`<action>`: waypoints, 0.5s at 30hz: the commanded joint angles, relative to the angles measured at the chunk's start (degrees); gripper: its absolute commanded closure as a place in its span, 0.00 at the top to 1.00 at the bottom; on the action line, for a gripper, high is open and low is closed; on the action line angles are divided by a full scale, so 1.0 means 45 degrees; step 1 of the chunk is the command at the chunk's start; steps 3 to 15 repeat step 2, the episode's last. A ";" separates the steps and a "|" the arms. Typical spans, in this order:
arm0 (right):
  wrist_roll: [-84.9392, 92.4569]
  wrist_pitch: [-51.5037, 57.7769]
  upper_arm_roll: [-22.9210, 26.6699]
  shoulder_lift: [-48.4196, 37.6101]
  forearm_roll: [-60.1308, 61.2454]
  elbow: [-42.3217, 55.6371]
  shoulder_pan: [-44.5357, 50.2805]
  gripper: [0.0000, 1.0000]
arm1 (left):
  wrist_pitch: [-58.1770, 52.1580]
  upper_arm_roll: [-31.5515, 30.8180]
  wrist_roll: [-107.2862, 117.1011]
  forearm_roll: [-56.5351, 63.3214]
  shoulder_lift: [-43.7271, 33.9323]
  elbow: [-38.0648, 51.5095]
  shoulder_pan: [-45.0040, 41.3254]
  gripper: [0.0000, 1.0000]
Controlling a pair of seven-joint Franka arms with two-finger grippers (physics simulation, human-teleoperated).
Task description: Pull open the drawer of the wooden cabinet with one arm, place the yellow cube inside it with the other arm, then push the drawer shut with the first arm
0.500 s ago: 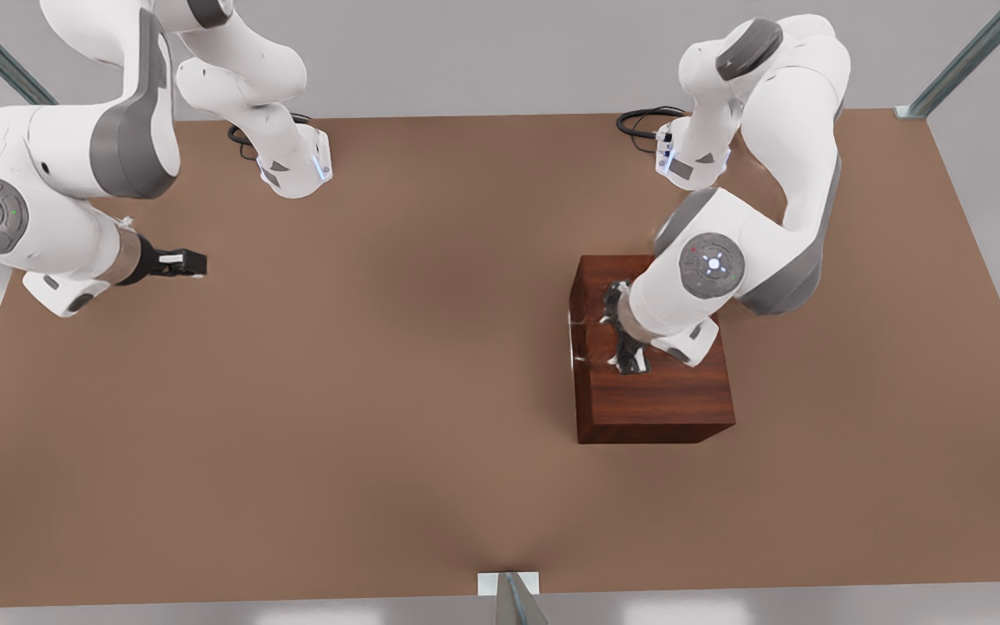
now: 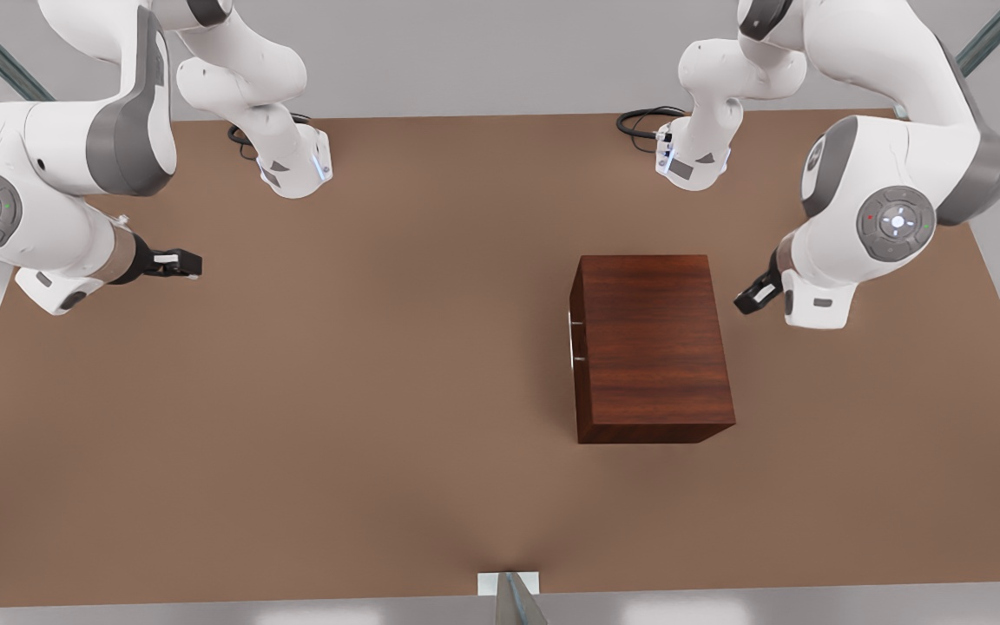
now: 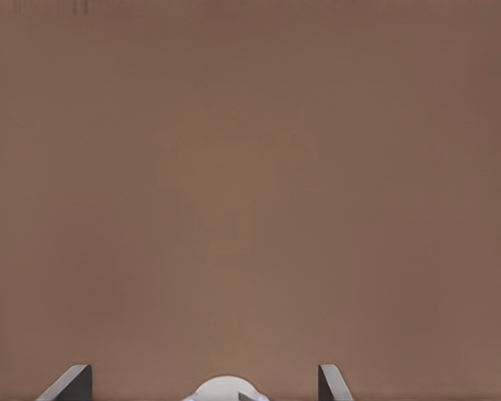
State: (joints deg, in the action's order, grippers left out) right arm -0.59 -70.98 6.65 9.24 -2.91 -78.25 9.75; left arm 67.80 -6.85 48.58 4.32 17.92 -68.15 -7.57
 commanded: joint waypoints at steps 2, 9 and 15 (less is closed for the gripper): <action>-0.0063 -0.0028 0.0006 -0.0021 -0.0018 0.0005 0.0000 1.00 | -0.1357 0.0038 -1.1245 -0.0042 -0.0037 0.0008 0.0061 1.00; -0.0063 -0.0028 0.0006 -0.0021 -0.0018 0.0005 0.0000 1.00 | -0.1357 0.0038 -1.1245 -0.0042 -0.0037 0.0008 0.0061 1.00; -0.0063 -0.0028 0.0006 -0.0021 -0.0018 0.0005 0.0000 1.00 | -0.1357 0.0038 -1.1245 -0.0042 -0.0037 0.0008 0.0061 1.00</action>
